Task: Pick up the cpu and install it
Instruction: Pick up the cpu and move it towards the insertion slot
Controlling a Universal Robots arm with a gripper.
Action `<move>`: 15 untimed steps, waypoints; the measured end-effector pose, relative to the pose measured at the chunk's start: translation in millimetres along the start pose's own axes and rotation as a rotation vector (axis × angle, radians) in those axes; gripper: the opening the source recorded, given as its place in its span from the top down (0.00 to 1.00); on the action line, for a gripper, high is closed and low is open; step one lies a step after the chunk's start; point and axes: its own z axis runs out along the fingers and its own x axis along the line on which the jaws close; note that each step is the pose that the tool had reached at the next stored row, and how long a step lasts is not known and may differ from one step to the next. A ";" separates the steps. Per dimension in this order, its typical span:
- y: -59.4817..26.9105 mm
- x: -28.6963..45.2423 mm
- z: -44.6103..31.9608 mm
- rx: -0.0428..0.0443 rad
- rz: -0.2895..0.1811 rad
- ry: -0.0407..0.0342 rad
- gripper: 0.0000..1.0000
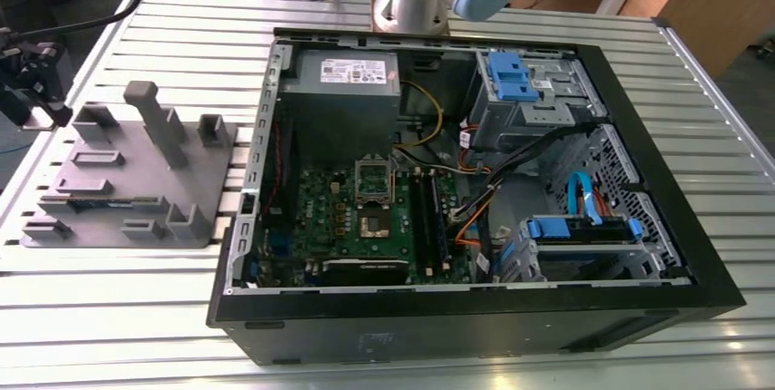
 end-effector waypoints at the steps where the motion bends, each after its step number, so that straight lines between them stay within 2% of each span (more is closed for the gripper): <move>1: 0.0 0.0 0.0 0.0000 0.000 0.0000 0.53; 4: 0.0 0.0 -0.2 0.0000 0.000 0.0000 0.53; 12: 0.3 -0.2 -9.7 0.0013 0.000 0.0000 0.53; 15: 0.3 -0.2 -10.0 0.0012 0.000 -0.0003 0.53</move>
